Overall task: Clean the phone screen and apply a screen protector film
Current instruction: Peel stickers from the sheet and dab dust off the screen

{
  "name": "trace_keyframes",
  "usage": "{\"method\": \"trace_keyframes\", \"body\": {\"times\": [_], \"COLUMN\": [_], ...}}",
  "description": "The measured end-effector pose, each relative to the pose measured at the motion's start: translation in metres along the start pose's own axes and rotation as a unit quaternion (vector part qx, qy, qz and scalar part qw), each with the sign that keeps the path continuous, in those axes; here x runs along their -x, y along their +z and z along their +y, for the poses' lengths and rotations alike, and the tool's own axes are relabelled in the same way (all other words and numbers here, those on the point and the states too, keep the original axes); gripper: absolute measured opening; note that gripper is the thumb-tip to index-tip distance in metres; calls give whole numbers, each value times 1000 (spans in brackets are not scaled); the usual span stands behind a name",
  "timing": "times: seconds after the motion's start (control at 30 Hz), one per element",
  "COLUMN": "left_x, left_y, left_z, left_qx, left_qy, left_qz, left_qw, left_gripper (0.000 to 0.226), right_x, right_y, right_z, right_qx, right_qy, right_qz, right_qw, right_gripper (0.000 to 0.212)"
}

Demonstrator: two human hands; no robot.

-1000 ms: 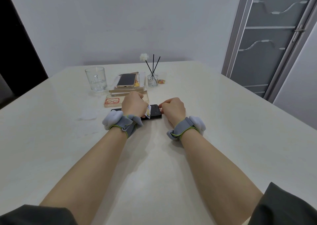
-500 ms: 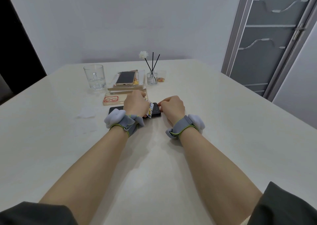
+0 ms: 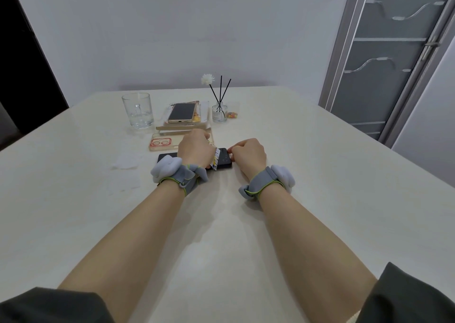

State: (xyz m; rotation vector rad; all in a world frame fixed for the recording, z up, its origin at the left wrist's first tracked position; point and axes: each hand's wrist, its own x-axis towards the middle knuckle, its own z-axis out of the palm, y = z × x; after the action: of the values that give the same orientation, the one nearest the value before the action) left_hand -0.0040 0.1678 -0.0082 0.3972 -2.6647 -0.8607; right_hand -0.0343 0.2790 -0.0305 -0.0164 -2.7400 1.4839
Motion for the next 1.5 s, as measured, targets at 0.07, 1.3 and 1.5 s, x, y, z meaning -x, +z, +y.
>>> {"method": "trace_keyframes", "body": {"times": [0.07,1.3,1.5], "left_x": [1,-13,-16], "left_y": [0,2,1], "left_z": [1,-18,-21], "left_qx": [-3,-35,-25], "left_qy": [11,82,99], "left_qz": [1,85,50], "left_qw": [1000,992,994], "left_gripper": [40,41,42], "right_x": [0,0,1], "right_y": [0,0,0], "right_z": [0,0,0], "right_qx": [0,7,10], "right_qy": [-1,-6,-7], "right_qz": [1,3,2], "right_qw": [1000,1000,1000], "right_gripper": [31,30,31]}}
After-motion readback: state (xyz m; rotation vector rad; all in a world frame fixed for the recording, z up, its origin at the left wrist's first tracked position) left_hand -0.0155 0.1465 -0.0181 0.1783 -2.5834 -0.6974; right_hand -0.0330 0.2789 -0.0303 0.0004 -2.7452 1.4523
